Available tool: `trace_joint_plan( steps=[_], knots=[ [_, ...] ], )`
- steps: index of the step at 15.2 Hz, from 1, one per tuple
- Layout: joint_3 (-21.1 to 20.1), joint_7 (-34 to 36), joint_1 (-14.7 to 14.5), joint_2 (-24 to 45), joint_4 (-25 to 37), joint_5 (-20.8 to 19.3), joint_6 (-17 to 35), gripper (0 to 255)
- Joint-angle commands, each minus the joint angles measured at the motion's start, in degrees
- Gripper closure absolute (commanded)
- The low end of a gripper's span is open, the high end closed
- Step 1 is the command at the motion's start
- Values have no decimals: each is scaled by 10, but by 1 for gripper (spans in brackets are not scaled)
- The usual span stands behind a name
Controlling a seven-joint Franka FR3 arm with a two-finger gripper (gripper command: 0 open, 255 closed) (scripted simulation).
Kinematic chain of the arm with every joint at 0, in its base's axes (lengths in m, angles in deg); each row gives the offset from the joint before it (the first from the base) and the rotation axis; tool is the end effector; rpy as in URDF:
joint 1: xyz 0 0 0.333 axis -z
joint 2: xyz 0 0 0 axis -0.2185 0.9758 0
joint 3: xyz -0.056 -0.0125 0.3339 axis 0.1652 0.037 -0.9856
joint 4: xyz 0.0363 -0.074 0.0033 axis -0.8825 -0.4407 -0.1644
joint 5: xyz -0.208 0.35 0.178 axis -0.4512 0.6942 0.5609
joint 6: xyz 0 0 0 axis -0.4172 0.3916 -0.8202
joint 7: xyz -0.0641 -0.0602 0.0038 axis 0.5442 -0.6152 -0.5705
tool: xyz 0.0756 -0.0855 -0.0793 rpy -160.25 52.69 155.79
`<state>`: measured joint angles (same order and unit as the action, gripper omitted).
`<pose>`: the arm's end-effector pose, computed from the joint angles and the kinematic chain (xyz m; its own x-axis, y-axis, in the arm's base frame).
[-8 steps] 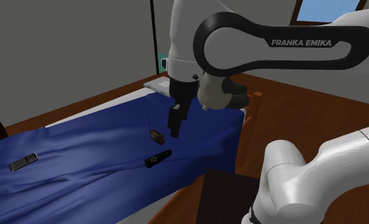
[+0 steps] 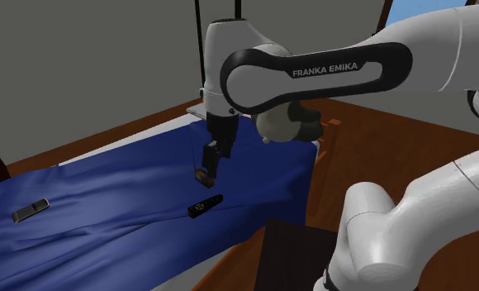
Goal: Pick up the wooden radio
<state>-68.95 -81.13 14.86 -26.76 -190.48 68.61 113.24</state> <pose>0.4035 -0.0762 0.5196 0.9915 -0.0937 0.0898 -0.0908 -0.9952 -0.0361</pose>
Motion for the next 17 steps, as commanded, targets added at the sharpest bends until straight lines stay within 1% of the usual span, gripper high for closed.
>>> trace_joint_plan(
  steps=[1, 9, 13, 17],
  knots=[
    [12, -2, 7, 35, 3, -4, 32, 0],
    [57, -12, 28, 187, 44, -2, 138, 0],
    [79, -22, 36, 267, 79, 12, 180, 0],
    [98, -36, 47, 350, 123, 35, 213, 0]
  ],
)
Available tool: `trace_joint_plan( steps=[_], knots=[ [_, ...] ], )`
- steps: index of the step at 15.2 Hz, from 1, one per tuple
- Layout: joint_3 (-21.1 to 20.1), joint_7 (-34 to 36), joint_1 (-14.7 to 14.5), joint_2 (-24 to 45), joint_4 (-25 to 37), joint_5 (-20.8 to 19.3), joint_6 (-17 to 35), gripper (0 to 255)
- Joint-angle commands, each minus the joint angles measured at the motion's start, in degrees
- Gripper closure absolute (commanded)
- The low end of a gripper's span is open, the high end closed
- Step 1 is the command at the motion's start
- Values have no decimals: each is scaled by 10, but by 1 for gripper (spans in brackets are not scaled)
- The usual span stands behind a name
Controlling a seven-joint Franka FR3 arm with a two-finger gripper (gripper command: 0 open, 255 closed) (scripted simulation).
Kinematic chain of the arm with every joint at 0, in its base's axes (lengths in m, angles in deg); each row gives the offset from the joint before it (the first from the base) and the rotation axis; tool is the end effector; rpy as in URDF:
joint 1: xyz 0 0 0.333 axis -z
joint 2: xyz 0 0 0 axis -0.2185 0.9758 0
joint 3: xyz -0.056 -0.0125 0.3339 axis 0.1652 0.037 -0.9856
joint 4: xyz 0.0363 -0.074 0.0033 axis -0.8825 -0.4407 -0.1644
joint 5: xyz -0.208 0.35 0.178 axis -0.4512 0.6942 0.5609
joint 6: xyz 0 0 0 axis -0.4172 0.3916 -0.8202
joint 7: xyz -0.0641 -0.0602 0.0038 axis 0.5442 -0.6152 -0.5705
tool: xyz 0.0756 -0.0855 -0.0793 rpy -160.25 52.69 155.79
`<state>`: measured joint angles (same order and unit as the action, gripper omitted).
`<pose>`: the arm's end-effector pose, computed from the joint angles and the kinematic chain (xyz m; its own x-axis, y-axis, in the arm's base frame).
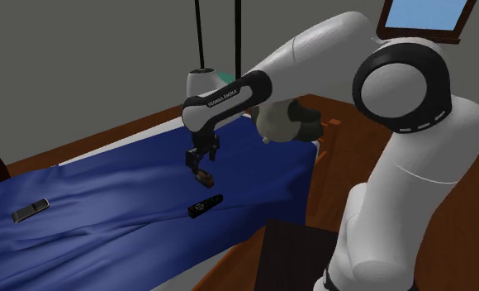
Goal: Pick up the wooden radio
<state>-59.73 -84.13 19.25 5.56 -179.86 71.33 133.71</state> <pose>0.5216 -0.2232 0.3765 0.9485 -0.3090 0.0697 -0.3082 -0.9511 -0.0233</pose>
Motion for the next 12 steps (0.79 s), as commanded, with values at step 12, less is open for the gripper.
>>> trace_joint_plan(
  steps=[12],
  knots=[
    [23, -46, 54, 234, 154, 89, 60, 0]
  ],
)
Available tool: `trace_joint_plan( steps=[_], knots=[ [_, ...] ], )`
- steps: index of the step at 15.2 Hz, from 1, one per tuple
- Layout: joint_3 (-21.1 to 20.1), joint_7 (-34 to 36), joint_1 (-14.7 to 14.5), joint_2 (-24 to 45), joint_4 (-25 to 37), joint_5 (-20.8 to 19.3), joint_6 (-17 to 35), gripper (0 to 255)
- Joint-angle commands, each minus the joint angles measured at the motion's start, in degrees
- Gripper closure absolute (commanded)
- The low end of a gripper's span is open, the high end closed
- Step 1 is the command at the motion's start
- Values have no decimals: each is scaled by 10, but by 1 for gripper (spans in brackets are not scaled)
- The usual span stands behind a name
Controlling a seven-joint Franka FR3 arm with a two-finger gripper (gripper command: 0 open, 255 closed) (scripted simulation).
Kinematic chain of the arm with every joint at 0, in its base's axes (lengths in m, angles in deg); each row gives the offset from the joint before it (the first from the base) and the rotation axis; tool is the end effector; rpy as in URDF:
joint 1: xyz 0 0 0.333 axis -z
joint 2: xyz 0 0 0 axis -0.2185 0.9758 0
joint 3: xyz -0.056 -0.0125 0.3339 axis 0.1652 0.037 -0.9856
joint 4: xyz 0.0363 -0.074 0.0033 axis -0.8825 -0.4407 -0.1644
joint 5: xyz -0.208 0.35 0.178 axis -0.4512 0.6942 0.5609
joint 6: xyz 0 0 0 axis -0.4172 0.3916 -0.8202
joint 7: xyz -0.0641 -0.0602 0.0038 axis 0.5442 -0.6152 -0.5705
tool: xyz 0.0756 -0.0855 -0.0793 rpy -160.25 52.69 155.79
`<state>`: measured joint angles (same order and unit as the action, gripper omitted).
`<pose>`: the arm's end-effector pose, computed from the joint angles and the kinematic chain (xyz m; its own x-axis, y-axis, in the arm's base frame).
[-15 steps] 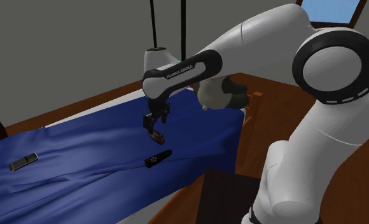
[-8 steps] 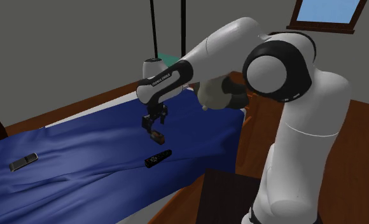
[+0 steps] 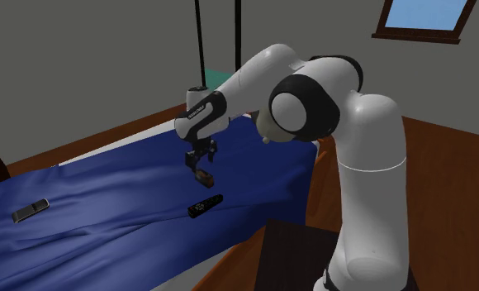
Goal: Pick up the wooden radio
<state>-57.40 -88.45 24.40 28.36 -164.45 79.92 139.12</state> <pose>0.5808 -0.3294 0.2851 0.8992 -0.4335 0.0592 -0.4336 -0.9010 -0.0117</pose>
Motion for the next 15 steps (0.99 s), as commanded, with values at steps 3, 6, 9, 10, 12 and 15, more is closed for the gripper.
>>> trace_joint_plan(
  steps=[3, 6, 9, 10, 12, 15],
  knots=[
    [-4, -7, 4, 20, -6, 10, 24, 0],
    [-7, -12, 7, 32, -10, 17, 40, 0],
    [-7, -10, 5, 30, -12, 16, 41, 255],
    [-7, -10, 5, 30, -12, 16, 41, 255],
    [-7, -10, 5, 30, -12, 16, 41, 255],
    [-7, -9, 5, 30, -12, 16, 41, 255]
  ],
)
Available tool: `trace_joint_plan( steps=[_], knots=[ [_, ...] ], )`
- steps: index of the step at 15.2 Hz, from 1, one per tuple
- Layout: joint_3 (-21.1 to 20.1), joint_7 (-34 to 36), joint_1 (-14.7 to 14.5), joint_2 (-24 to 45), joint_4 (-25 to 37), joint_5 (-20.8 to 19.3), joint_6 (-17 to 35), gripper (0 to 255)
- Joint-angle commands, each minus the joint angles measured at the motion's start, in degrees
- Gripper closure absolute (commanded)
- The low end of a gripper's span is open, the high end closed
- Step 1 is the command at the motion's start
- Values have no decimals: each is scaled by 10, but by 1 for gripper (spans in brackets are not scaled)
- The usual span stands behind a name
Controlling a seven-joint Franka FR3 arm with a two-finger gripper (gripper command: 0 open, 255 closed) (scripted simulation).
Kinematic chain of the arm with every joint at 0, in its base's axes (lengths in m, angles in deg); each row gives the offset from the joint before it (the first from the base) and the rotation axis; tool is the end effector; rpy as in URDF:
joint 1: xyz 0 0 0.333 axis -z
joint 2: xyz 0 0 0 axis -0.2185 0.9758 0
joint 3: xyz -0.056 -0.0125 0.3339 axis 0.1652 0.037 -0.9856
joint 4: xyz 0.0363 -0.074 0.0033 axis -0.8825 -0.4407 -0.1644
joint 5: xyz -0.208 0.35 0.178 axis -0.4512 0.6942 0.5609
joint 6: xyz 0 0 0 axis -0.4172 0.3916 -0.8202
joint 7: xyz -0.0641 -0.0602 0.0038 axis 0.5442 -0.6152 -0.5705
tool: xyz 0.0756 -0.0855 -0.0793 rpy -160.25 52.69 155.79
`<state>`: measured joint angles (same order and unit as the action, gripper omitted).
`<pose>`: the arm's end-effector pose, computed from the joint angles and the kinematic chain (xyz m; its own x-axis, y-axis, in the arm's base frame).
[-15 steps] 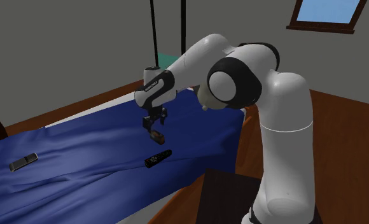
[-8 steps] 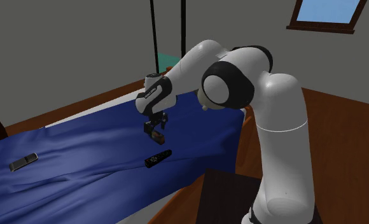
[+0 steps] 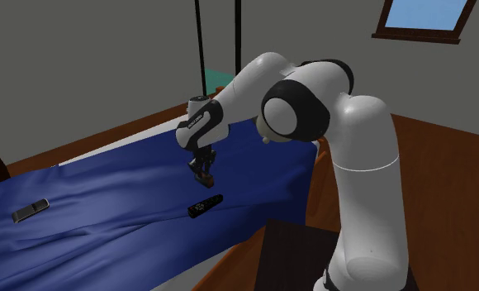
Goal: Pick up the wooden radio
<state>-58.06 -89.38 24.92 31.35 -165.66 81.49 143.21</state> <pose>0.5792 -0.3296 0.2479 0.8975 -0.4369 0.0603 -0.4370 -0.8994 -0.0112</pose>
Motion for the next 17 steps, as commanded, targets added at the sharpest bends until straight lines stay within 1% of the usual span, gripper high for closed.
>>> trace_joint_plan(
  steps=[1, 17],
  knots=[
    [-1, 0, 0, 0, 0, 0, 0, 255],
    [14, 21, -9, -62, 38, -32, -96, 255]
  ],
)
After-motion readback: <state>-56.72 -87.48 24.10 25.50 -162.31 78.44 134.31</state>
